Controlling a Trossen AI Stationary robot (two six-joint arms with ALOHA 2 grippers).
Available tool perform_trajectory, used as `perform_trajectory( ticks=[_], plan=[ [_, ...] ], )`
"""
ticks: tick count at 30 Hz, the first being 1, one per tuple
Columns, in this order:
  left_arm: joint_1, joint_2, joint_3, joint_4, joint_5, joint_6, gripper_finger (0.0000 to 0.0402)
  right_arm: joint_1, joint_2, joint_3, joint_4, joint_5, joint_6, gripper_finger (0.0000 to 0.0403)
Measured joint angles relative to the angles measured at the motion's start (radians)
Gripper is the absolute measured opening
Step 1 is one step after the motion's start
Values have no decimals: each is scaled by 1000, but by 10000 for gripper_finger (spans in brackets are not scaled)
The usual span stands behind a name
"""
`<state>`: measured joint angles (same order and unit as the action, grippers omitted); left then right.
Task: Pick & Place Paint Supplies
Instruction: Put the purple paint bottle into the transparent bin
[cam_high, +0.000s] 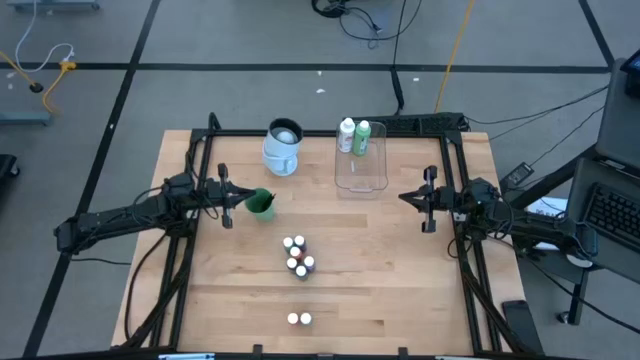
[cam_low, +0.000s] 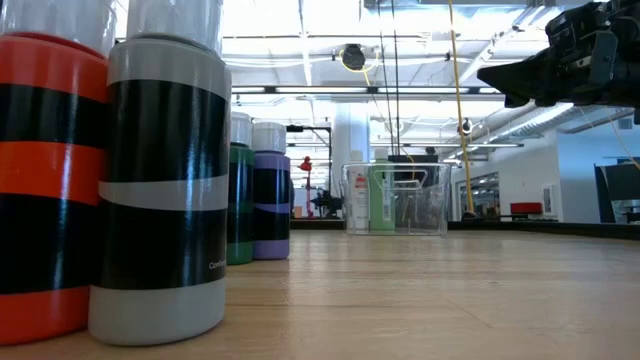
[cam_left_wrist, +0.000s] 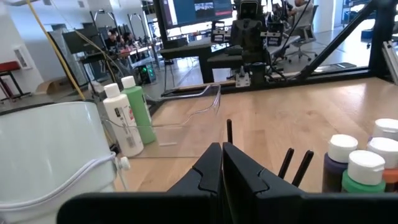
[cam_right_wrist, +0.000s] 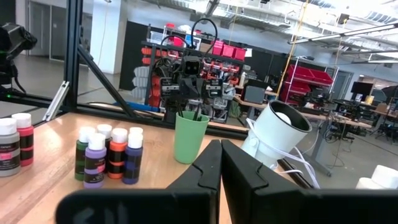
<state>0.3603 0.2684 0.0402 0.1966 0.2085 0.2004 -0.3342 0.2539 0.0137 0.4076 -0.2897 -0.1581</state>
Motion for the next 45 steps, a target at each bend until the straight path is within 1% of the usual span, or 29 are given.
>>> perform_trajectory(
  ticks=[5,10,13,17,20,22,25,28,30,34,36,39,42,43,45],
  plan=[
    [0,0,0,41,1,-18,19,0,0,0,1,0,-10,4],
    [0,0,0,52,1,-198,19,0,0,0,16,2,-72,4],
    [0,0,0,121,1,-198,19,1,13,0,41,24,-91,4],
    [-4,0,0,259,36,-201,19,4,41,12,165,15,-70,4],
    [-18,0,0,333,48,-227,19,25,71,59,135,1,-40,4],
    [-30,0,0,333,48,-233,19,56,114,94,59,2,-29,3],
    [-40,0,0,310,46,-217,19,134,223,171,26,25,-9,1],
    [-42,0,0,315,45,-204,19,243,372,239,28,116,-34,1],
    [-42,0,0,319,44,-186,19,315,473,296,12,217,-62,1],
    [-42,0,0,286,44,-122,19,424,671,459,-16,457,-43,8],
    [-42,0,0,256,42,-86,19,463,784,535,-34,530,-28,20],
    [-42,0,0,242,10,-89,19,507,933,648,-52,549,-8,46],
    [-42,0,0,242,-28,-133,19,542,1063,738,-54,548,23,79],
    [-42,0,0,242,-39,-140,19,554,1109,768,-58,540,35,91],
    [-42,0,0,242,-58,-137,19,574,1187,820,-68,487,49,117]
  ],
)
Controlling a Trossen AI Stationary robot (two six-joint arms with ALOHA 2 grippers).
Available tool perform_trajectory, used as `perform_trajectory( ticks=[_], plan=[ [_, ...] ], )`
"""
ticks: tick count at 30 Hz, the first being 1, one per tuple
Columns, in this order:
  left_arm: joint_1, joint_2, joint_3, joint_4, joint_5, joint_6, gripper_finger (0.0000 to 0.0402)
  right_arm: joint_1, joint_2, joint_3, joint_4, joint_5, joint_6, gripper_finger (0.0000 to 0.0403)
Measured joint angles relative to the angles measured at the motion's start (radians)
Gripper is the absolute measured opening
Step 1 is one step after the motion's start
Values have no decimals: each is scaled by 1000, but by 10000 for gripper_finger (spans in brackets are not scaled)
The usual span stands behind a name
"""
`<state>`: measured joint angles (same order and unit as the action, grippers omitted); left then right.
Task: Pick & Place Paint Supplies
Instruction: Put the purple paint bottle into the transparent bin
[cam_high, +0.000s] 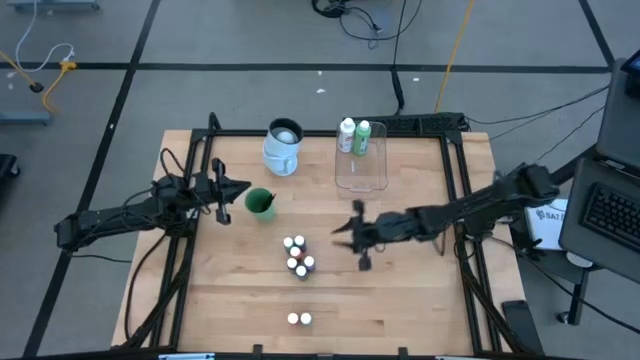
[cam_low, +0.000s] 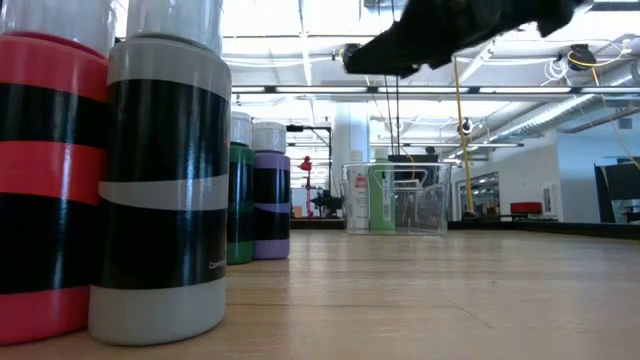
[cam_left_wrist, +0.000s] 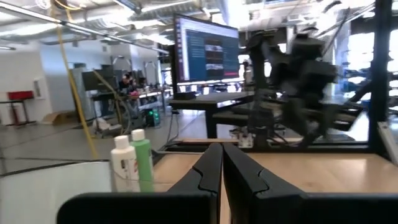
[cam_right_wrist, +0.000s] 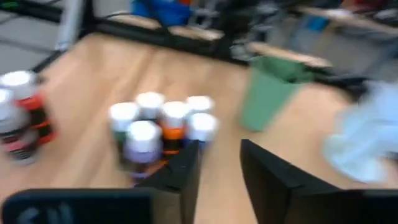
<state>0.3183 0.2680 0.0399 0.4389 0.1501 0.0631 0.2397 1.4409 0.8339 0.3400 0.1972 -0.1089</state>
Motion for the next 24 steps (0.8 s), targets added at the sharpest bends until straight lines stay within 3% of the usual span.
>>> perform_trajectory(
  ticks=[8,11,18,24],
  plan=[
    [0,0,0,-34,-27,10,19,36,200,144,9,-71,-56,187],
    [0,0,0,-34,-23,10,19,35,237,160,65,-94,-94,191],
    [0,0,0,-33,-23,41,19,-6,330,215,81,-293,-74,190],
    [0,0,0,-33,-22,44,19,-27,398,244,137,-331,-61,205]
  ],
)
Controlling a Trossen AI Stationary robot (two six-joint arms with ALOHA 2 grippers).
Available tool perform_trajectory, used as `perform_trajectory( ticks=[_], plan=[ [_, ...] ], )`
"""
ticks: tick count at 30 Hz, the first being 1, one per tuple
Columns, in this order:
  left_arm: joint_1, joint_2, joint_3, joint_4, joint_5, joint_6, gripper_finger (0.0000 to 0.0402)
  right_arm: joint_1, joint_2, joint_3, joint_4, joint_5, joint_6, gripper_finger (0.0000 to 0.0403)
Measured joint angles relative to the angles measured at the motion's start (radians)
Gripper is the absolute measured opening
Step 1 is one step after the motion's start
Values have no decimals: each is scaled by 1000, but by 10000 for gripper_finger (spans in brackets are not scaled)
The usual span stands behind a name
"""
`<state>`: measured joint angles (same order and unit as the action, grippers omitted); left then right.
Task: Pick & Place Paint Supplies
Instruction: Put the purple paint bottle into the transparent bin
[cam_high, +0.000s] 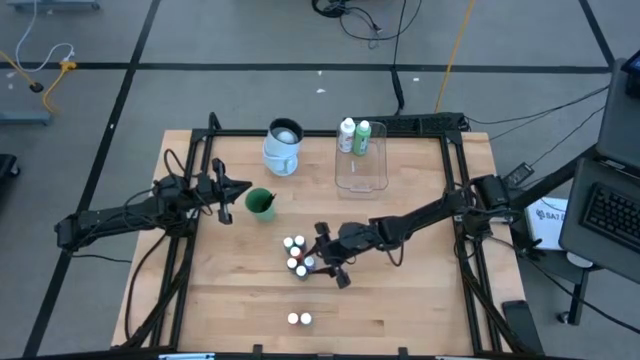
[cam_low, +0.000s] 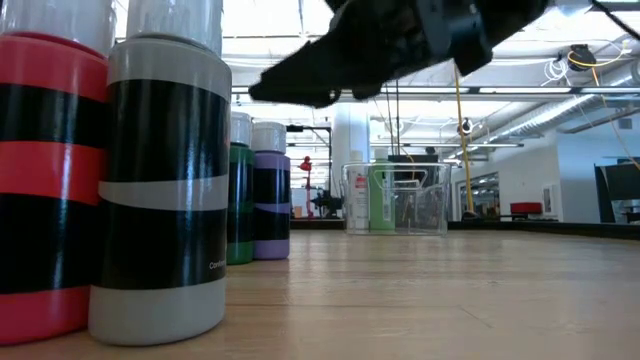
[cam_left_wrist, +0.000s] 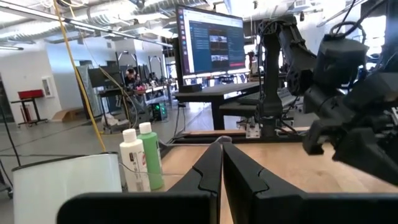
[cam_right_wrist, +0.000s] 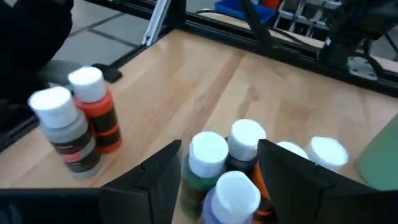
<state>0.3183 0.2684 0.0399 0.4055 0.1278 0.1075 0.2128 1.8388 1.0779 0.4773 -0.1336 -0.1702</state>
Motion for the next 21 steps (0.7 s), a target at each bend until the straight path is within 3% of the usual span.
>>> perform_trajectory(
  ticks=[21],
  plan=[
    [1,0,1,-23,1,-4,19,-25,68,-4,-47,1,49,214]
  ],
)
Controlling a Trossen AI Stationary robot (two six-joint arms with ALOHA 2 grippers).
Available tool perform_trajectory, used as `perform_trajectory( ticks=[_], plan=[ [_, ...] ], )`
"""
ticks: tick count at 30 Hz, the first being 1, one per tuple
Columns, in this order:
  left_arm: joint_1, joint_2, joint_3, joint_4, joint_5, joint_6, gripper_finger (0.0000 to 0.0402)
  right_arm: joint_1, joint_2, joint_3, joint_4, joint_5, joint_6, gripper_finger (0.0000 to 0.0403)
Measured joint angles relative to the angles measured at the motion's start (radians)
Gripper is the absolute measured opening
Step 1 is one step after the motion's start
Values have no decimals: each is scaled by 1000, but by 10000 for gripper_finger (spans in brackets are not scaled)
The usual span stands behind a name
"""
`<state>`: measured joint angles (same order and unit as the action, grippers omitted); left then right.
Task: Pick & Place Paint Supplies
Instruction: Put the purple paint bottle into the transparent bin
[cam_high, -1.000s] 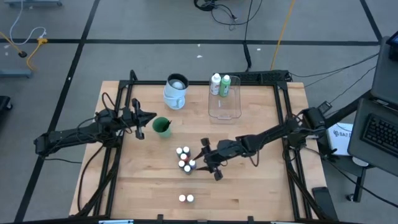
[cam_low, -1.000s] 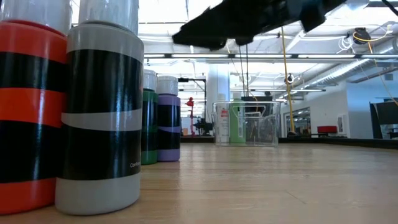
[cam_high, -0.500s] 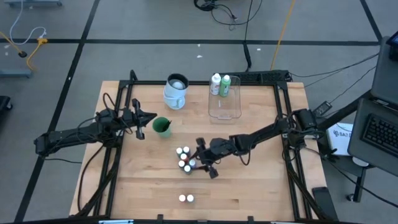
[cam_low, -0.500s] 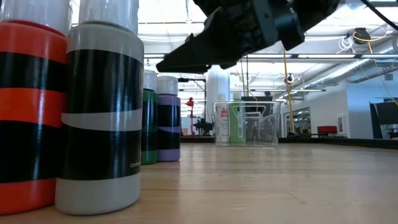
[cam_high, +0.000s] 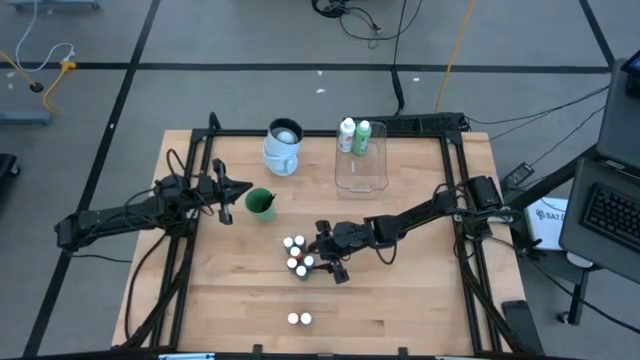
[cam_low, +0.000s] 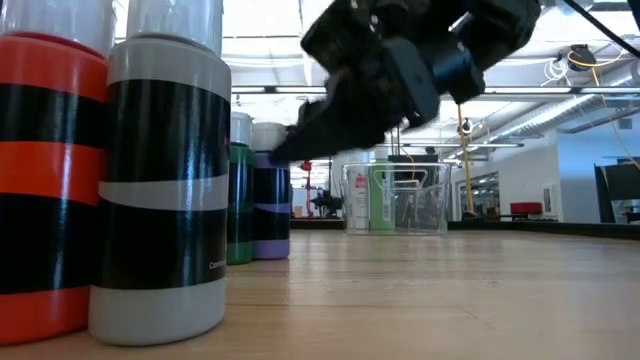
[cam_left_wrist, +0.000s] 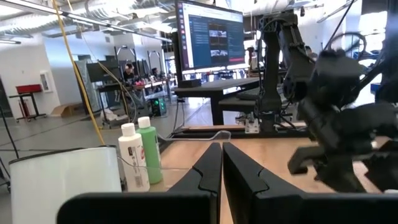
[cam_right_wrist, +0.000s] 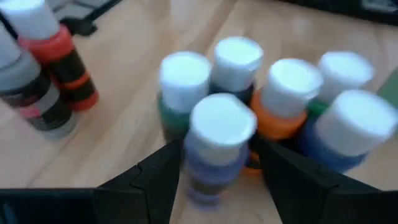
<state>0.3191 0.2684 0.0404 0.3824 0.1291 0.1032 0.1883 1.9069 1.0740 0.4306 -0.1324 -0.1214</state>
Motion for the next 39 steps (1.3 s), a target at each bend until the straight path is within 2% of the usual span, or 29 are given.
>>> perform_trajectory(
  ticks=[22,39],
  plan=[
    [0,0,0,-13,0,11,19,-4,-6,3,7,-4,5,187],
    [-1,0,0,-13,0,12,19,-3,-6,3,6,-4,6,141]
  ],
)
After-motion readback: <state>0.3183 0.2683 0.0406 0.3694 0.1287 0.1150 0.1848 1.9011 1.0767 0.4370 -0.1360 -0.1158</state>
